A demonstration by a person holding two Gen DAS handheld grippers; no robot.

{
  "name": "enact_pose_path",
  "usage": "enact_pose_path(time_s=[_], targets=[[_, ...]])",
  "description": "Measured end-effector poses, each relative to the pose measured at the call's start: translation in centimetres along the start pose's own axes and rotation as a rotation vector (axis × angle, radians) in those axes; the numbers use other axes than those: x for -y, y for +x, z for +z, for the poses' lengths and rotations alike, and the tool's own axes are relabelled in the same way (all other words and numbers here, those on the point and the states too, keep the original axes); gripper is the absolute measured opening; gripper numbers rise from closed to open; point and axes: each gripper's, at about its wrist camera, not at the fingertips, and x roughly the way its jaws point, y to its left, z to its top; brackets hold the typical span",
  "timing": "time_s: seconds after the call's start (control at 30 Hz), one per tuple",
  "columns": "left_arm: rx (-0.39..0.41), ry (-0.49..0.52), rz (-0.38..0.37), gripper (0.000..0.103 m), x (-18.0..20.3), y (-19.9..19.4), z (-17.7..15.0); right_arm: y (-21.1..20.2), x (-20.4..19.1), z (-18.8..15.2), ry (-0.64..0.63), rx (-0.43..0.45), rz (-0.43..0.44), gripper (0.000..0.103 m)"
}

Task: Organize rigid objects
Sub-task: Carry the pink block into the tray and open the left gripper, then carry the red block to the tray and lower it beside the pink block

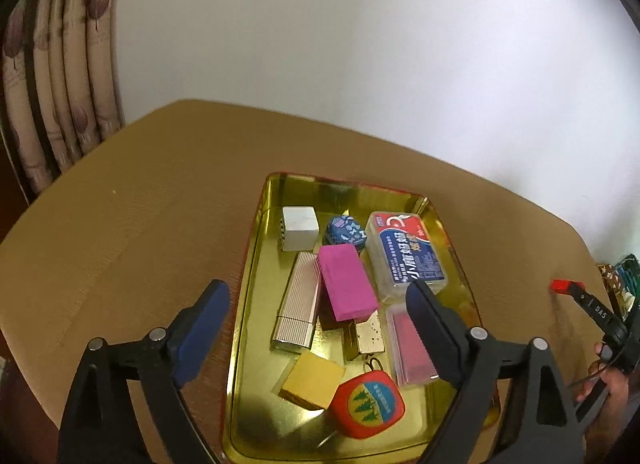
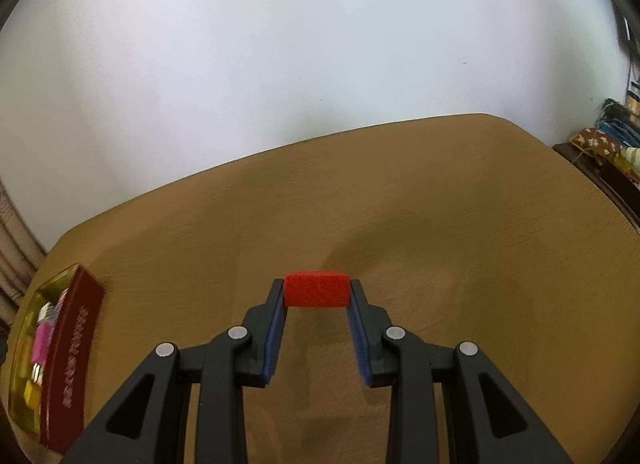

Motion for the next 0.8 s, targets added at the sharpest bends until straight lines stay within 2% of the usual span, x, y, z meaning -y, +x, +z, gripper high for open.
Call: enact_pose_path(time_s=[0.27, 0.4, 0.6, 0.8], targets=[[0.017, 0.038, -0.027, 0.094, 1.1, -1.4, -1.0, -3.4, -2.1, -1.5, -0.052, -0.001, 0.061, 0.030], [0.026, 0.069, 0.016, 0.096, 1.2, -2.1, -1.2, -5.4, -4.1, -2.4, -0.086, -0.003, 0.116, 0.030], [0.071, 0.009, 0.085, 0.102, -0.3, -3.8, -0.3, -9.0, -9.8, -3.8, -0.145, 0.000, 0.255, 0.030], [0.039, -0.038, 0.150, 0.102, -1.9, -4.2, -0.1, -11.8, -16.7, -4.7, -0.273, 0.001, 0.423, 0.030]])
